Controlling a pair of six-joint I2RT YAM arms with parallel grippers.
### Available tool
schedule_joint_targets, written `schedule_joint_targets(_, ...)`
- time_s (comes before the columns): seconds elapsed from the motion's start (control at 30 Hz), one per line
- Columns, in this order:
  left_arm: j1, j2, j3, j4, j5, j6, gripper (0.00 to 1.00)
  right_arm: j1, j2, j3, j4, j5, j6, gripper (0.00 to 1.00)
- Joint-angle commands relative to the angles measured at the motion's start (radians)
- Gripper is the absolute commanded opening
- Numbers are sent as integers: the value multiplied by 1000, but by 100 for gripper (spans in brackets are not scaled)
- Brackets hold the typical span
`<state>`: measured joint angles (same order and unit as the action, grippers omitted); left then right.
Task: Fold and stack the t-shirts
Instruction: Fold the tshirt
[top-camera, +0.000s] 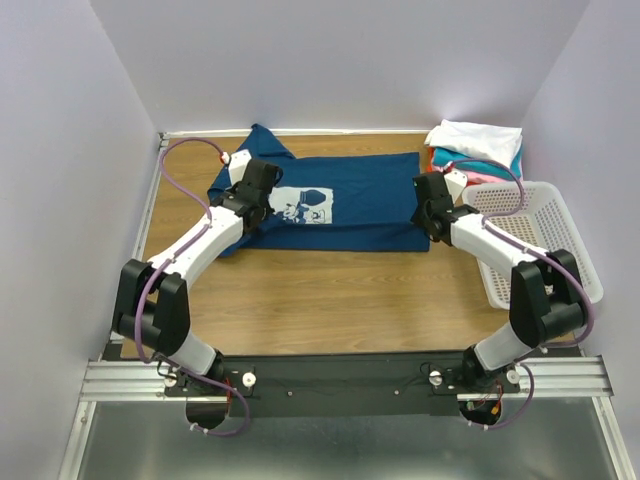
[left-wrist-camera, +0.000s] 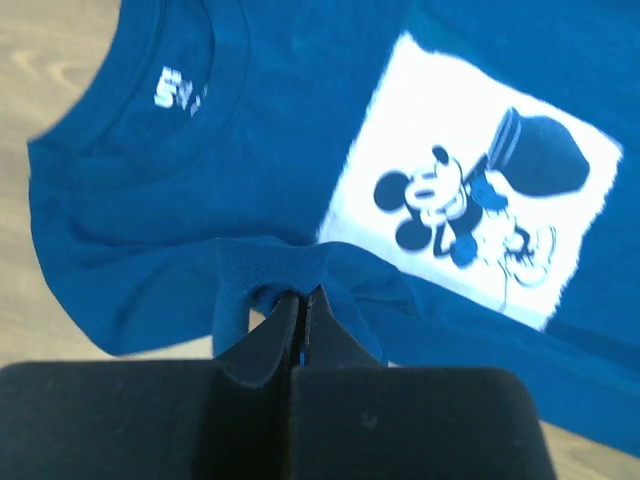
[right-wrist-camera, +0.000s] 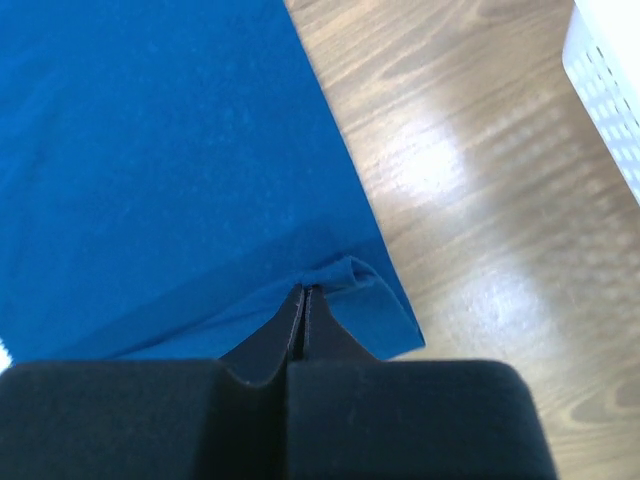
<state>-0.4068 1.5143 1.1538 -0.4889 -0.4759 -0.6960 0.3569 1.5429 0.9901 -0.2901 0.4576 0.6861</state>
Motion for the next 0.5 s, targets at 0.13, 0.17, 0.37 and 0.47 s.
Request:
schedule_joint_targets(0.13,65,56,44,174,66,248,0,-35,86,84,14,-37,-48,1)
schedule_joint_targets(0.17,65,81,53,171,89,247,0,-36,92,97,16,-48,-54,1)
schedule_joint_targets(0.37,82,161,107,151,112,311,0,-53,141,120,19,-66,-76,1)
schedule_joint_targets(0.47,94,228,150,147,109,345,0,-65,177,142,19,-82,-86,1)
